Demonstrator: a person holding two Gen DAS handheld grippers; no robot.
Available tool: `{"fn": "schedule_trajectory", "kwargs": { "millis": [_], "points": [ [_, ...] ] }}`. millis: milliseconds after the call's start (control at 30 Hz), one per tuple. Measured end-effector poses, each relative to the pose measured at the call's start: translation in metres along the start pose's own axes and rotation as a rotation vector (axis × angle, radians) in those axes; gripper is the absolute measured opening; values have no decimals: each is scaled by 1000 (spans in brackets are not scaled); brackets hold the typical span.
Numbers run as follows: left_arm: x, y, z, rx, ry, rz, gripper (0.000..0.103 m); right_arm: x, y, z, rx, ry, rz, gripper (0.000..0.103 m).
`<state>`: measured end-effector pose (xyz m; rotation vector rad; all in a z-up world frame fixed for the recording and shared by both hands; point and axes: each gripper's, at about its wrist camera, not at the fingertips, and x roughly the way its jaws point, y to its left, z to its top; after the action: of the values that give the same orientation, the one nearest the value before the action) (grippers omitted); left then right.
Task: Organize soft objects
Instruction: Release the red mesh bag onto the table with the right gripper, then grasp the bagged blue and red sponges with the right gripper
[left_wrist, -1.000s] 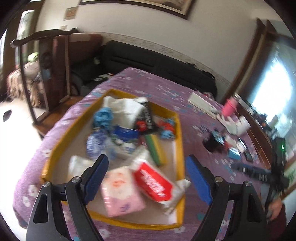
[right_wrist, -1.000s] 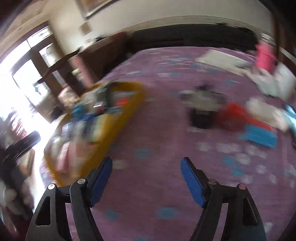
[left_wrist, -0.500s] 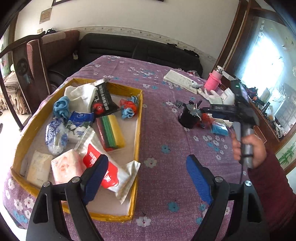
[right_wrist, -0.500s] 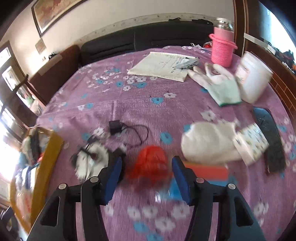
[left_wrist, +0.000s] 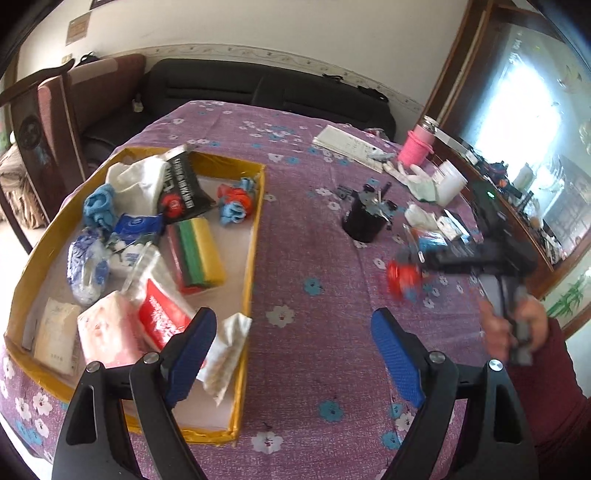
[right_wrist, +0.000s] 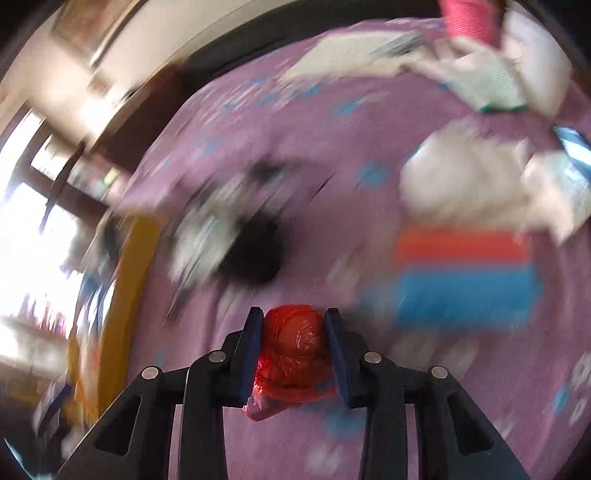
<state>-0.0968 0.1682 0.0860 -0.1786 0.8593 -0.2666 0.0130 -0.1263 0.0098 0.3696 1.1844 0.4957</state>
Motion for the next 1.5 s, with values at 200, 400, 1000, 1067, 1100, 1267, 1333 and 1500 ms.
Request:
{"fn": "schedule_trajectory", "kwargs": {
  "millis": [200,400,1000,1067,1100,1267,1333,1500],
  "points": [
    [6,-10,-2,26,13,-26,85,-75,-14,-16,12,-269,-164,74],
    [10,-24,-7,51,33,-42,85,-79,-54,17,114,-347,-441,75],
    [33,-36,-10,59,90,-56,85,-41,8,-37,-165,-14,-250,71],
    [35,-41,-12,70,100,-62,85,-43,20,-35,-224,-84,-361,78],
    [36,-44,-14,81,104,-63,85,-41,24,-32,-241,-107,-378,80],
    [34,-57,-18,150,115,-49,85,-9,31,-12,-284,-94,-367,82],
    [36,-61,-19,173,123,-40,85,6,28,-6,-283,-83,-394,83],
    [50,-72,-19,212,149,-33,85,-9,12,-15,-221,-92,-357,60]
  ]
}}
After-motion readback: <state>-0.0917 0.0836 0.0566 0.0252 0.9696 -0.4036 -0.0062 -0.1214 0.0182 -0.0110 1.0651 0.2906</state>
